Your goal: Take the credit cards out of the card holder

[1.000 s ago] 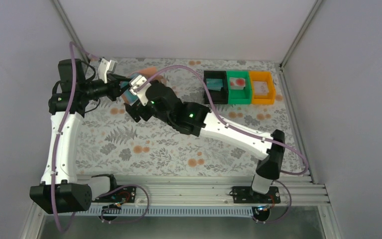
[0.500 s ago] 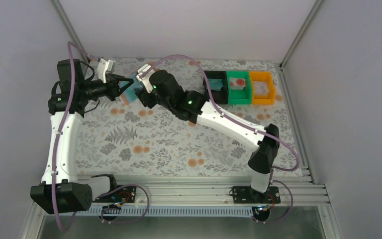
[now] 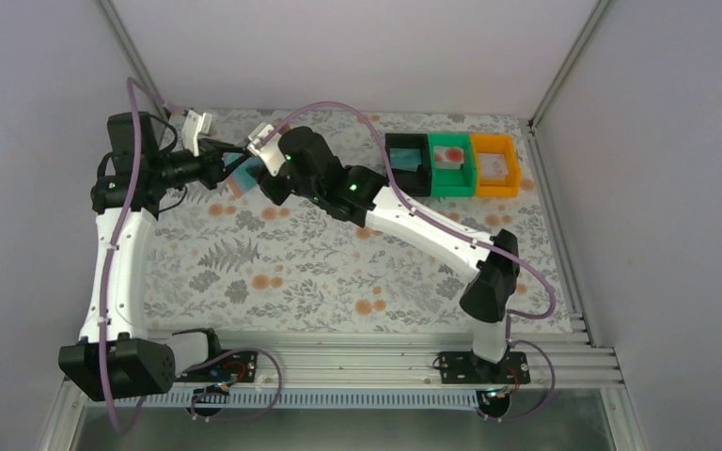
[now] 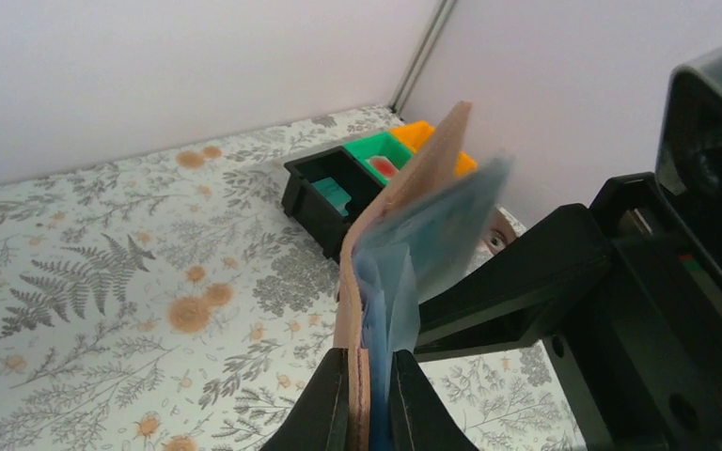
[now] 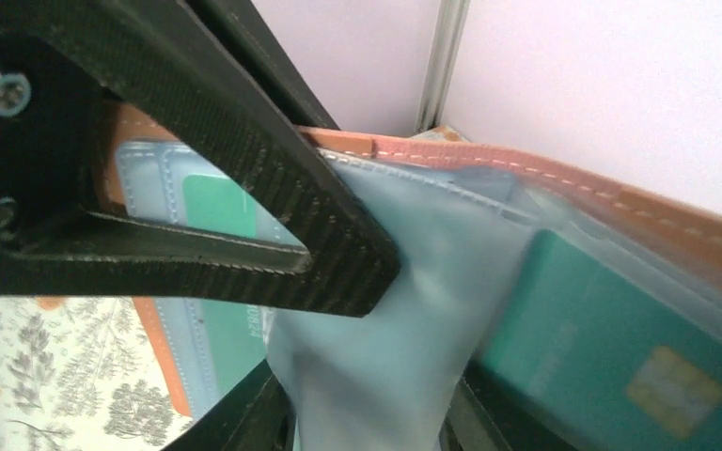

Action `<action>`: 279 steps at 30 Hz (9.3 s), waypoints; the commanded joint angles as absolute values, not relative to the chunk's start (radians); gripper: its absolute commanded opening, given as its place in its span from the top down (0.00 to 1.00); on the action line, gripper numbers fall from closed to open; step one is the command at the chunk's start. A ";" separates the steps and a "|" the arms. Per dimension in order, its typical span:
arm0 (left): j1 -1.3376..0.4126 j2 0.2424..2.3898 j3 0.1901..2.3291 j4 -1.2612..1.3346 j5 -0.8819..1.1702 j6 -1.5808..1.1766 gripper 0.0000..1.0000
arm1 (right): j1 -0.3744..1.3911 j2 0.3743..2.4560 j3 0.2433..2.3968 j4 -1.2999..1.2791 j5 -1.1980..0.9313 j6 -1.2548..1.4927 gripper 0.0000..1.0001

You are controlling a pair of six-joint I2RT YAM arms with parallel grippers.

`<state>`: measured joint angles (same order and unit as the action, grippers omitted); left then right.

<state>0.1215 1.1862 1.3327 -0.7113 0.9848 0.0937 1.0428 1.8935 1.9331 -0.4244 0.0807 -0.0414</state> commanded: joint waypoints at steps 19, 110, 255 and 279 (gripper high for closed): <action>0.121 1.170 1.288 -0.727 1.278 0.178 0.21 | 0.861 1.670 1.736 -0.304 -0.369 0.045 0.96; 0.081 1.092 1.354 -0.825 0.915 0.281 0.98 | 0.742 1.839 1.782 -0.055 -0.660 0.372 0.72; 0.110 1.075 1.380 -0.999 1.388 0.501 0.98 | 0.762 1.685 1.752 -0.330 -1.001 -0.039 0.92; 0.112 1.075 1.372 -0.967 1.357 0.461 0.98 | 0.707 1.539 1.717 -0.508 -0.831 -0.175 0.96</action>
<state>0.1131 1.0855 1.3628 -0.9741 1.3384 0.4553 0.7223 1.5696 1.6993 -0.4549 -0.8745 -0.1242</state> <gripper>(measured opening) 0.091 0.044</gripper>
